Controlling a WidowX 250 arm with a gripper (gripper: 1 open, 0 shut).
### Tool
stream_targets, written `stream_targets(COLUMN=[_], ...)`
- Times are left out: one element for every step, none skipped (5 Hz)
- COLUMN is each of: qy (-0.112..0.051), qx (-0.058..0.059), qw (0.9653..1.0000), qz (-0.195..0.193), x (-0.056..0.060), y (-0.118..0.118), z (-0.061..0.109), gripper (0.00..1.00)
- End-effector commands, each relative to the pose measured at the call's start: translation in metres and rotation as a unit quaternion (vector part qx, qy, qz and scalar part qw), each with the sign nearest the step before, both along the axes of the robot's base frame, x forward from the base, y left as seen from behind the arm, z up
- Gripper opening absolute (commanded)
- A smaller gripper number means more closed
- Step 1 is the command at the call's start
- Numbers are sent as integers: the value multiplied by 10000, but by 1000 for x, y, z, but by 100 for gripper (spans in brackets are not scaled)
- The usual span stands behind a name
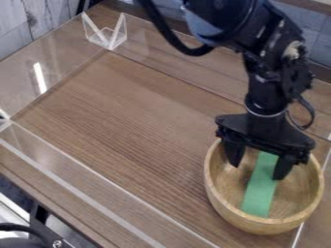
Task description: Move green stick from inside the wooden bowl to the table next to it
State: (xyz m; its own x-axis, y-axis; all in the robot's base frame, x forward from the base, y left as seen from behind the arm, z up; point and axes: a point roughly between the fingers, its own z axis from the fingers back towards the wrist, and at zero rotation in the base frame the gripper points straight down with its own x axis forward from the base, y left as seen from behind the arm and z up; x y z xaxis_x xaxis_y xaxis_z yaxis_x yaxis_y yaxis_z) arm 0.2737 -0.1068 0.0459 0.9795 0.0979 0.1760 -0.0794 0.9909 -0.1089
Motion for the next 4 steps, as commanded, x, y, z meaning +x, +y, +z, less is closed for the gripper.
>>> stream_targets(qy=[-230, -218, -192, -178], qx=[-78, -79, -58, -44], qw=[9991, 9975, 9987, 9995], qz=[-356, -666, -462, -263], x=[16, 20, 12, 4], y=[0, 1, -2, -7], z=[12, 13, 4, -6], gripper=[100, 100, 100, 100])
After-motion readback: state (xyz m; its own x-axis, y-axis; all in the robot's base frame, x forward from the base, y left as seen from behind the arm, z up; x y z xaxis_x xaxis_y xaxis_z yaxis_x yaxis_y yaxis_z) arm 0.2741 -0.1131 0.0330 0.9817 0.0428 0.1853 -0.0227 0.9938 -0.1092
